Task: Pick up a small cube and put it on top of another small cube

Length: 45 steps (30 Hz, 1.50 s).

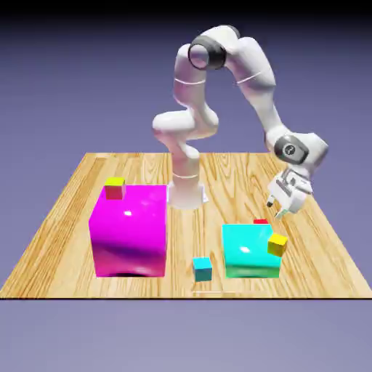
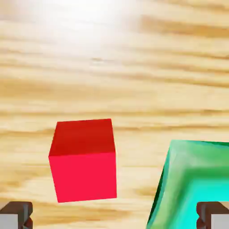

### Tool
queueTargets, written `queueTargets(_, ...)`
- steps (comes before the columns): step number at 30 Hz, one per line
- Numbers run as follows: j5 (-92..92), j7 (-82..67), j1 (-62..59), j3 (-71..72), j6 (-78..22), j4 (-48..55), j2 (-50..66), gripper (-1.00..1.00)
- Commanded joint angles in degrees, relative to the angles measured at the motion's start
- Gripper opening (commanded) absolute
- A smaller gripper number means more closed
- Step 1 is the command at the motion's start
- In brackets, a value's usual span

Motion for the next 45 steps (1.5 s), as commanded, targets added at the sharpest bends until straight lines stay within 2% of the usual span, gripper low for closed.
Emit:
queueTargets(1, -2.5, 1.6, 0.6, -1.6, 1.2, -0.1, 2.0, 0.0)
queueTargets(5, -11.9, 7.8, 2.7, -7.8, 5.8, -0.4, 9.4, 0.0)
queueTargets(6, -11.9, 7.8, 2.7, -7.8, 5.8, -0.4, 9.4, -1.0)
queueTargets(13, 2.4, -1.9, -1.1, -0.5, -0.6, 0.7, 0.6, -1.0)
queueTargets(27, 37.3, 6.0, -16.4, -9.1, -9.0, -0.4, -8.1, -1.0)
queueTargets(35, 37.6, 2.1, -16.0, -25.6, -12.6, 11.3, -4.4, -1.0)
queueTargets(41, 25.0, -4.4, -9.8, -37.9, -13.1, 22.8, 2.6, -1.0)
queueTargets(43, 23.1, -5.0, -8.7, -38.2, -12.9, 23.6, 3.6, -1.0)
queueTargets(45, 22.2, -4.3, -9.0, -38.8, -7.9, 21.0, 6.0, -1.0)
